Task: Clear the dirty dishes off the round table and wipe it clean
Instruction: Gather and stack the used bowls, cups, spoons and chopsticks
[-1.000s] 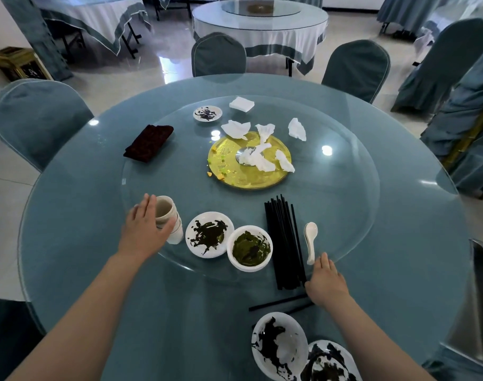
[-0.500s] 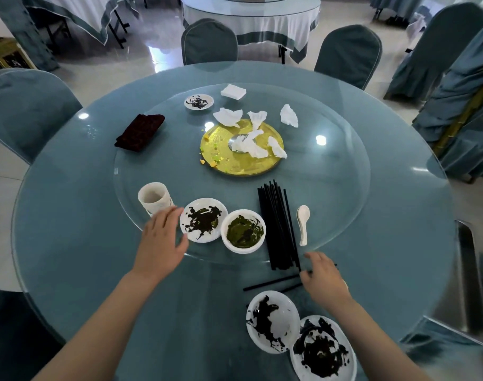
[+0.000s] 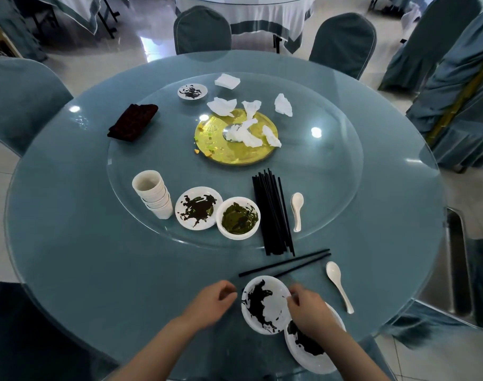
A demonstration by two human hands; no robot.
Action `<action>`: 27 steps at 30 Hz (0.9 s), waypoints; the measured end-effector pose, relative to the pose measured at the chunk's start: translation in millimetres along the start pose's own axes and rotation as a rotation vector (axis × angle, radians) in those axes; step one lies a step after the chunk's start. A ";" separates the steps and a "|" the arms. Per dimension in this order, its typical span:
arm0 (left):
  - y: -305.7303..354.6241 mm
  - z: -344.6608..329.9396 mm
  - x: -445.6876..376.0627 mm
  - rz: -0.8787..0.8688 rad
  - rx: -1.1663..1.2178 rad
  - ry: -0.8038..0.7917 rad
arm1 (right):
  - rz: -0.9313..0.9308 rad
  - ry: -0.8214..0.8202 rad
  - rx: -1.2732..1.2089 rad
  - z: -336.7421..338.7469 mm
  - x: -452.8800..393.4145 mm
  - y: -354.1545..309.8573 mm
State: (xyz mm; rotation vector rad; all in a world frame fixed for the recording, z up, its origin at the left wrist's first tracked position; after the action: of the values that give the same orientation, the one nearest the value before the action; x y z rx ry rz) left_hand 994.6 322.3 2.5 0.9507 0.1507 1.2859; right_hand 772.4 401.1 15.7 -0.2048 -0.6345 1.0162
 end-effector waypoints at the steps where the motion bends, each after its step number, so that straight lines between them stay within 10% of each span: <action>1: 3.5 -3.9 2.4 0.015 0.021 -0.017 | -0.010 0.003 -0.027 -0.9 0.7 -0.2; 16: 17.1 31.8 12.4 0.256 0.742 0.096 | -0.067 0.181 -0.576 27.6 -1.0 -46.3; 27: 50.0 99.7 -45.7 0.012 0.641 0.328 | 0.074 0.164 -0.650 54.1 -62.6 -108.2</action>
State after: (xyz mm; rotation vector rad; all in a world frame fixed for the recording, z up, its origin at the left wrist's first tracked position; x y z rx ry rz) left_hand 1000.8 230.6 80.5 1.2670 0.8519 1.4263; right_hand 796.5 284.7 82.2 -0.8775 -0.7950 0.8246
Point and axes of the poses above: each hand's wrist, its own x-axis away from the middle knuckle, its own z-axis out of the back of the hand, y = z × x, the point moved 4 cm from there along -x, towards the middle knuckle, and after that the axes turned 10 degrees about y, right-handed, at the moved point
